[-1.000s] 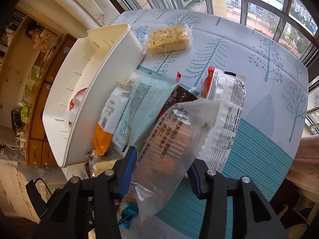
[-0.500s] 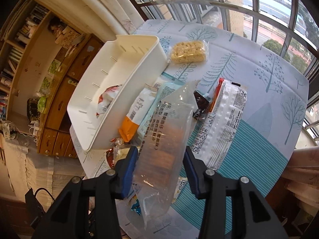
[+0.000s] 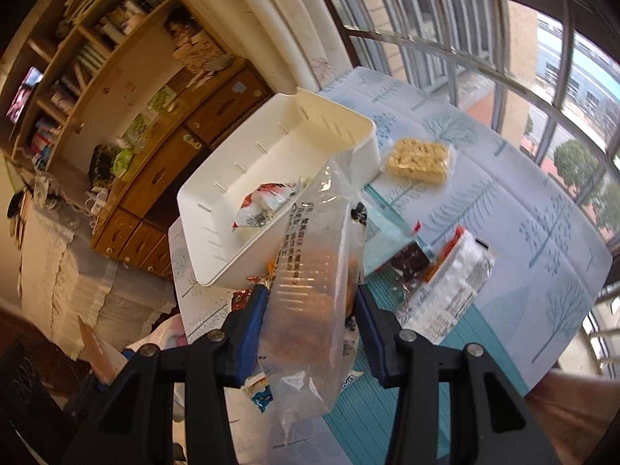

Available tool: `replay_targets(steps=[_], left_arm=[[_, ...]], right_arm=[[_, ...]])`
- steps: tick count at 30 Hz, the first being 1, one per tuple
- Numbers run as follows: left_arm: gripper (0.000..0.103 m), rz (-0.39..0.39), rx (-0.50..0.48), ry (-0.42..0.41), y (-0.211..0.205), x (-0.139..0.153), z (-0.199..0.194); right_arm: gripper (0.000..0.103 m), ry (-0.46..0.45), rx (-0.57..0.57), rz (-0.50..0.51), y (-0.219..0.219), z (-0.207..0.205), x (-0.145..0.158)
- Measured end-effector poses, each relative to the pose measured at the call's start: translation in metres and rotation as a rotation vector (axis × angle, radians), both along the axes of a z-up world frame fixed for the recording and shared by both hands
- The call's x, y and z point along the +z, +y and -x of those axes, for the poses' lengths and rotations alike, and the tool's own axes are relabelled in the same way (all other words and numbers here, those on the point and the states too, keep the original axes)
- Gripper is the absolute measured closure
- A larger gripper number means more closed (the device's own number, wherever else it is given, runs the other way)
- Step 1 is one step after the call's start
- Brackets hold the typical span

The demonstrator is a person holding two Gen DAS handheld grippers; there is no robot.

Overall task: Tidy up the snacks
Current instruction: 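Lift both bags over the white tray and open both tools to release them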

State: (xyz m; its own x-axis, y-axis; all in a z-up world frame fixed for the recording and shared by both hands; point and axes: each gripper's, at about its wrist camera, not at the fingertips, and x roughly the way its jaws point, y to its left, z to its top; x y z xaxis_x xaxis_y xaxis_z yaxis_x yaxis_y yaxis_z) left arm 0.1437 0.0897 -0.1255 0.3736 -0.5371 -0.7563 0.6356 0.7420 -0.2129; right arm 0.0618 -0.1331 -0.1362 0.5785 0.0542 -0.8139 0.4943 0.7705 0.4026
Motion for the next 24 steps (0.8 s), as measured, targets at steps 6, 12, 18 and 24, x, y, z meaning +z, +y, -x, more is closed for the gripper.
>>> replay_targets(steps=[6, 12, 18, 24], left_arm=[[0.041, 0.034, 0.093, -0.018, -0.028, 0.018, -0.007], [0.041, 0.08, 0.175, -0.034, -0.053, 0.033, -0.023], [0.041, 0.109, 0.27, -0.054, -0.074, 0.039, -0.053], [0.041, 0.103, 0.367, -0.051, -0.089, 0.033, -0.091]], right_arm=[[0.062, -0.055, 0.12, 0.061, -0.015, -0.014, 0.018], [0.064, -0.112, 0.249, 0.128, -0.026, -0.036, 0.03], [0.064, -0.147, 0.383, 0.192, -0.035, -0.063, 0.033], [0.064, -0.187, 0.476, 0.249, -0.046, -0.094, 0.032]])
